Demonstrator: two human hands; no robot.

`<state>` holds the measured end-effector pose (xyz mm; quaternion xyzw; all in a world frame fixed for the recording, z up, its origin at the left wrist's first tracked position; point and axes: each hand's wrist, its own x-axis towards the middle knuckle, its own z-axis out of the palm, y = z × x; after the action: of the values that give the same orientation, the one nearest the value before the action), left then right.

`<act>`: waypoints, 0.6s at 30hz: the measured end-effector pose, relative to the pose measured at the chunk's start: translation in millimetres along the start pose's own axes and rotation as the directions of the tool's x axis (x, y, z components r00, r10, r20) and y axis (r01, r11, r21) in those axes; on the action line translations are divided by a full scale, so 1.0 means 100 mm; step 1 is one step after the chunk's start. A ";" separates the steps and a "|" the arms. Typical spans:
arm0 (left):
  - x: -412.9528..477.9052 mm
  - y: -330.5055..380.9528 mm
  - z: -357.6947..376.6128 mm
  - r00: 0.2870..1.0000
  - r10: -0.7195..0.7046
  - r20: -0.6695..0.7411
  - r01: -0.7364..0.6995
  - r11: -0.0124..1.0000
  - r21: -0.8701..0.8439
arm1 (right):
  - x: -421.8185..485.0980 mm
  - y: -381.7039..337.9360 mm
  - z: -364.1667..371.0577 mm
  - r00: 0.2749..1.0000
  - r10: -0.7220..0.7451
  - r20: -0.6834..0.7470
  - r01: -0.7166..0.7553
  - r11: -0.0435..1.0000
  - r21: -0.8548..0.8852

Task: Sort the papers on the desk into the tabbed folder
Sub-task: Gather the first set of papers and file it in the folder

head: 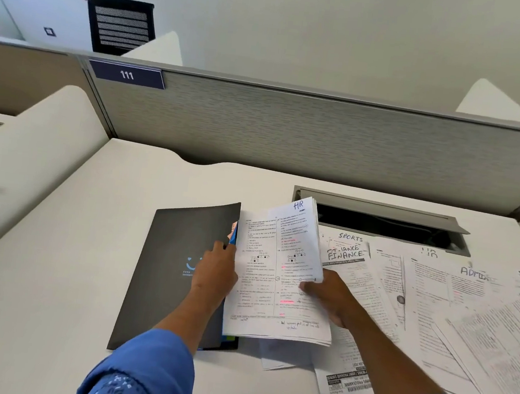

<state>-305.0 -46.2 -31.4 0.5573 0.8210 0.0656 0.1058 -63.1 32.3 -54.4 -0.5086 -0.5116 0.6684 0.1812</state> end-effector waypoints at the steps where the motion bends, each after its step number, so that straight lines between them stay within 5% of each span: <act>1: 0.01 -0.01 -0.03 1.000 -0.015 -0.008 0.015 0.999 -0.045 | 0.00 -0.01 0.03 1.000 -0.001 0.009 0.001 1.000 0.002; 18: -0.02 -0.01 -0.17 0.997 -0.072 -0.015 0.069 0.985 -0.156 | 0.14 -0.23 0.62 0.999 -0.045 -0.002 0.044 0.983 -0.177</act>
<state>-308.8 -48.5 -14.6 0.5172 0.8335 0.1315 0.1428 -129.3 21.8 -44.0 -0.5132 -0.5798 0.6144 0.1516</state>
